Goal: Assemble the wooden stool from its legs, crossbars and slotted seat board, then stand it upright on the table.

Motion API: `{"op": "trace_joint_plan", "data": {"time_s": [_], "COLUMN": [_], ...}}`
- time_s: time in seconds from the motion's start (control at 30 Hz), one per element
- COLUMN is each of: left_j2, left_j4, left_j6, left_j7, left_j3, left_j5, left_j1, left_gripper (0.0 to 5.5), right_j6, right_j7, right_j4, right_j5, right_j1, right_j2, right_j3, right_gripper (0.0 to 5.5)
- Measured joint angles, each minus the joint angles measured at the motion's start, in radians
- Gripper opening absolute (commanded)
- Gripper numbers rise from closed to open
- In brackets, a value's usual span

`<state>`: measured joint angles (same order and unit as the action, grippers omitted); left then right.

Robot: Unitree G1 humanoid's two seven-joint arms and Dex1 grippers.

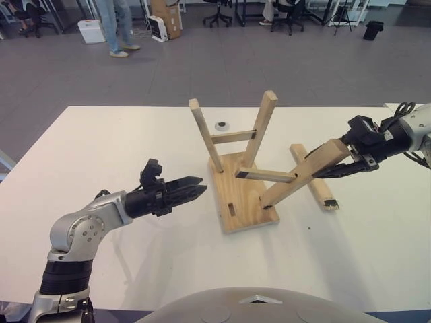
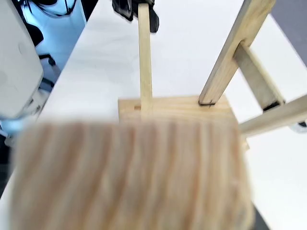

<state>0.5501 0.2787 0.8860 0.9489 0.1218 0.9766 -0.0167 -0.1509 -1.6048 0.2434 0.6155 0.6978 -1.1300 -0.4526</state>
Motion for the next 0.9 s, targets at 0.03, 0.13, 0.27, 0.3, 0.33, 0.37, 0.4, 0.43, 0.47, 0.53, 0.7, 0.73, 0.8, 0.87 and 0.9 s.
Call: {"op": "trace_joint_plan", "data": {"time_s": [0.03,0.13,0.27,0.3,0.33,0.37,0.4,0.43,0.47,0.53,0.7,0.73,0.8,0.87,0.9], "left_j2": [-0.002,-0.015,-0.037,-0.037,-0.029,-0.015,-0.003,0.010,0.015,0.018,0.001,0.001,-0.012,-0.029,-0.032], "left_j4": [0.000,0.003,0.024,0.030,0.030,0.024,0.001,-0.026,-0.023,-0.021,-0.024,-0.024,-0.031,-0.039,-0.040], "left_j6": [0.000,-0.005,-0.025,-0.039,-0.061,-0.094,-0.123,-0.173,-0.211,-0.291,-0.348,-0.350,-0.359,-0.368,-0.369], "left_j7": [0.000,-0.004,-0.024,-0.026,-0.030,-0.045,-0.064,-0.093,-0.101,-0.121,-0.166,-0.167,-0.175,-0.186,-0.191], "left_j3": [-0.001,-0.007,-0.016,-0.033,-0.063,-0.117,-0.178,-0.244,-0.277,-0.335,-0.356,-0.356,-0.357,-0.365,-0.368], "left_j5": [0.000,0.000,-0.008,-0.034,-0.083,-0.159,-0.245,-0.335,-0.379,-0.463,-0.480,-0.480,-0.480,-0.480,-0.481], "left_j1": [0.000,0.003,0.024,0.045,0.060,0.081,0.104,0.135,0.134,0.135,0.154,0.155,0.156,0.153,0.150], "left_gripper": [2.89,2.89,2.89,2.89,2.89,2.89,2.89,2.89,2.89,2.89,2.89,2.89,2.89,2.89,2.89], "right_j6": [0.020,0.067,0.076,0.076,0.074,0.073,0.065,0.045,0.028,-0.041,-0.174,-0.177,-0.159,-0.129,-0.115], "right_j7": [0.000,0.003,0.002,0.000,-0.001,-0.002,-0.004,-0.005,-0.005,-0.005,-0.008,-0.009,-0.009,-0.009,-0.008], "right_j4": [0.022,0.059,0.073,0.077,0.082,0.083,0.081,0.075,0.062,0.018,-0.134,-0.136,-0.089,-0.037,-0.011], "right_j5": [-0.012,-0.023,-0.008,0.003,0.011,0.016,0.018,0.022,0.031,0.050,0.007,-0.019,-0.093,-0.157,-0.195], "right_j1": [0.033,0.131,0.286,0.321,0.345,0.377,0.411,0.453,0.473,0.505,0.514,0.514,0.522,0.557,0.566], "right_j2": [-0.002,-0.003,-0.005,-0.004,-0.003,0.000,0.001,-0.001,0.000,0.003,-0.005,-0.007,-0.009,0.006,0.017], "right_j3": [-0.049,-0.192,-0.381,-0.416,-0.444,-0.474,-0.500,-0.531,-0.545,-0.550,-0.521,-0.521,-0.524,-0.530,-0.532], "right_gripper": [2.04,2.04,2.04,2.04,2.04,2.04,2.04,2.04,2.04,2.04,2.04,2.04,2.04,2.04,2.04]}}
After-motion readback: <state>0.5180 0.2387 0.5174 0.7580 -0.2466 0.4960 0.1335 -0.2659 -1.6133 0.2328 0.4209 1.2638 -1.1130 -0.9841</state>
